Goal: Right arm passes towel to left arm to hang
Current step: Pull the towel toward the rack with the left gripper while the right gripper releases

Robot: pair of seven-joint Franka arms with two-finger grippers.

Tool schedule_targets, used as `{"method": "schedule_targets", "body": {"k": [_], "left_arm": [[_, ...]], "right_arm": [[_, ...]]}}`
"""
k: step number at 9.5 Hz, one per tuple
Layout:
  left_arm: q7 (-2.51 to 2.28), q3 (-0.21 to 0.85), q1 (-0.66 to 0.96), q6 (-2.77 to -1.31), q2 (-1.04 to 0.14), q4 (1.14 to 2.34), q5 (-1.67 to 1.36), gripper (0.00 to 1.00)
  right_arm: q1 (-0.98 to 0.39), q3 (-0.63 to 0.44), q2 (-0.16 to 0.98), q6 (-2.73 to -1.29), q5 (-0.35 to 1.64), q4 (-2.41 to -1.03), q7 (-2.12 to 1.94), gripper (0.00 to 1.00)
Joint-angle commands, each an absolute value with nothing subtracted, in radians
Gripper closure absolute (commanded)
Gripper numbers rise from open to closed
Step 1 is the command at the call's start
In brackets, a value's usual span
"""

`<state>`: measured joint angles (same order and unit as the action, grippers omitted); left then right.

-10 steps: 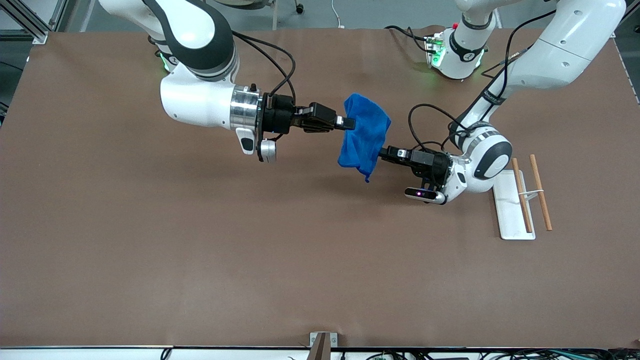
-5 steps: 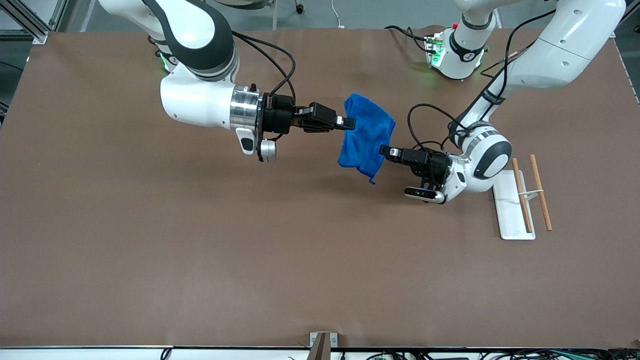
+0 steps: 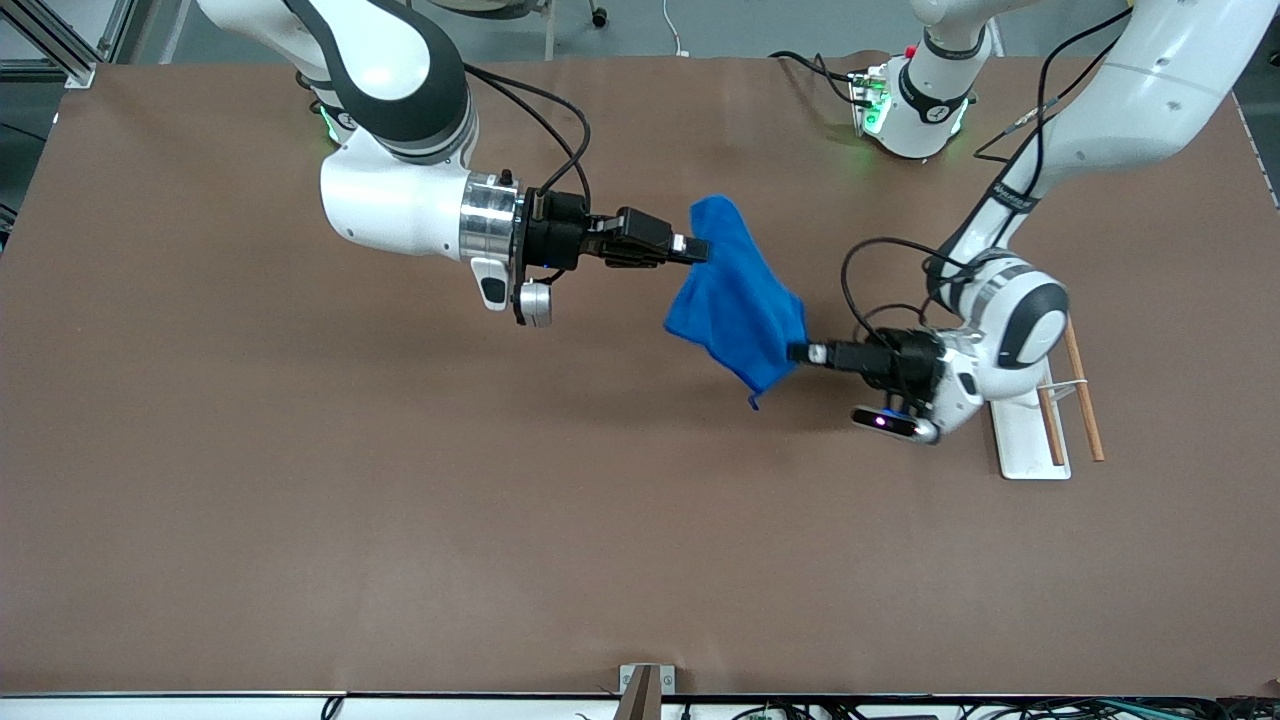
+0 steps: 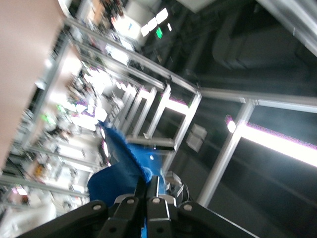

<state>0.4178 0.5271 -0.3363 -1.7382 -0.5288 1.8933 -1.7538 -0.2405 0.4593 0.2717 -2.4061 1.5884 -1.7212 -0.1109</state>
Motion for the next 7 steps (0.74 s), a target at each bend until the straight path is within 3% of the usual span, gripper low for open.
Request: {"method": "schedule_targets", "body": {"k": [1, 4, 7], "left_arm": [[0.259, 0.512, -0.353, -1.876, -0.437, 1.892, -1.615, 1.00], [-0.014, 0.514, -0.504, -1.878, -0.408, 1.830, -1.180, 1.00], [-0.135, 0.514, -0.613, -1.873, -0.368, 1.818, -0.807, 1.00]], "right_arm": [[-0.174, 0.463, 0.256, -2.392, 1.422, -1.743, 0.019, 0.00], [-0.019, 0.445, 0.233, -2.141, 0.928, -1.729, 0.182, 0.00], [-0.015, 0.261, 0.158, -2.004, 0.476, -1.732, 0.184, 0.00]]}}
